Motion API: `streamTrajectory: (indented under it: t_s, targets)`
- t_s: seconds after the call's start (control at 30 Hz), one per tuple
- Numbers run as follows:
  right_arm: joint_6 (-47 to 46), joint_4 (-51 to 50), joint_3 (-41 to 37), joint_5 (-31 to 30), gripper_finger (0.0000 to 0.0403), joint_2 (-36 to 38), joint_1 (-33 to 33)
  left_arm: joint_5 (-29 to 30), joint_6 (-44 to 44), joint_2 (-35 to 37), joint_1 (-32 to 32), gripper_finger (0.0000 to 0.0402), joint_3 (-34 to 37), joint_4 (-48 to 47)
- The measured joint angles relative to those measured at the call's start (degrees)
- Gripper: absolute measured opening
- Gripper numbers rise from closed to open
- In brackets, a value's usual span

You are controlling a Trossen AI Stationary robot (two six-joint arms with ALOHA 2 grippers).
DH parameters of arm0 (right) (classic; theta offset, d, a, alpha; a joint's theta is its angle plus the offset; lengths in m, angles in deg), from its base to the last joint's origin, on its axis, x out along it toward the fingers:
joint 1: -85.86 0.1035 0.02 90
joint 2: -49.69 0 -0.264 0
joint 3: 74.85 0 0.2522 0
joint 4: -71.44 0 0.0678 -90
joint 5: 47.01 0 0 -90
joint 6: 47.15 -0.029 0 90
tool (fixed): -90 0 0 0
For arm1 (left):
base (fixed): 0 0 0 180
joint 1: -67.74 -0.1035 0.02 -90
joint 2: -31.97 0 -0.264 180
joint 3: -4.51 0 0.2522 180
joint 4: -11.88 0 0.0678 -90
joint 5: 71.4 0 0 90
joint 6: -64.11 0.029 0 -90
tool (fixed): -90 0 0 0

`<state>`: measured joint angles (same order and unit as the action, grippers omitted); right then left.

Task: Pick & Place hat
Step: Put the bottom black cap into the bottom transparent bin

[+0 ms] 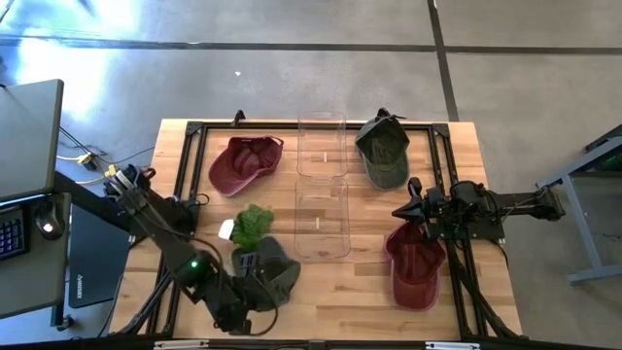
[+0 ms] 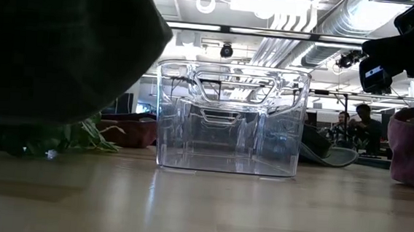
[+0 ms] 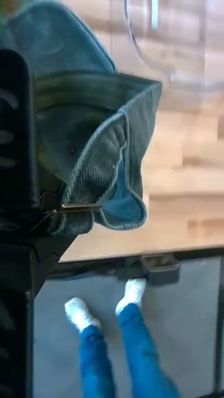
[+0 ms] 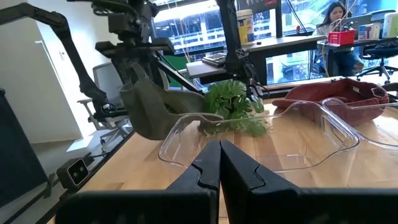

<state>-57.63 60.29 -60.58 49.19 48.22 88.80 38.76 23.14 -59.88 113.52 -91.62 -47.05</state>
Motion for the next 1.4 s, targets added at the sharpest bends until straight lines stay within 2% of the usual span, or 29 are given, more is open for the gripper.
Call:
streamTrajectory:
  t_s: [0.17,0.3,0.37,0.6,0.73,0.9,1.07,1.23,1.33,1.4]
  targets:
    - [0.0,0.0,0.0,0.0,0.0,0.0,0.0,0.5,-1.4,1.7,0.7,0.0001,-2.1,1.2]
    - [0.0,0.0,0.0,0.0,0.0,0.0,0.0,4.8,4.8,1.8,3.9,0.0001,-7.1,2.6]
    - [0.0,0.0,0.0,0.0,0.0,0.0,0.0,6.0,6.4,1.9,5.2,0.0001,-7.4,3.8]
    - [0.0,0.0,0.0,0.0,0.0,0.0,0.0,8.0,6.2,-1.5,7.3,0.0001,-0.5,5.1]
    - [0.0,0.0,0.0,0.0,0.0,0.0,0.0,7.0,4.3,-3.9,7.6,0.0001,3.9,7.1]
    - [0.0,0.0,0.0,0.0,0.0,0.0,0.0,3.6,-8.3,-4.2,7.5,0.0019,8.5,7.6]
    - [0.0,0.0,0.0,0.0,0.0,0.0,0.0,1.1,-21.6,-4.2,7.5,0.0072,13.5,7.3]
    - [0.0,0.0,0.0,0.0,0.0,0.0,0.0,-0.9,-34.9,-4.2,7.6,0.0118,14.6,6.6]
    - [0.0,0.0,0.0,0.0,0.0,0.0,0.0,-0.4,-47.4,-4.2,7.5,0.0125,14.6,3.0]
    - [0.0,0.0,0.0,0.0,0.0,0.0,0.0,-2.3,-57.8,-4.2,7.5,0.0125,14.6,-1.1]
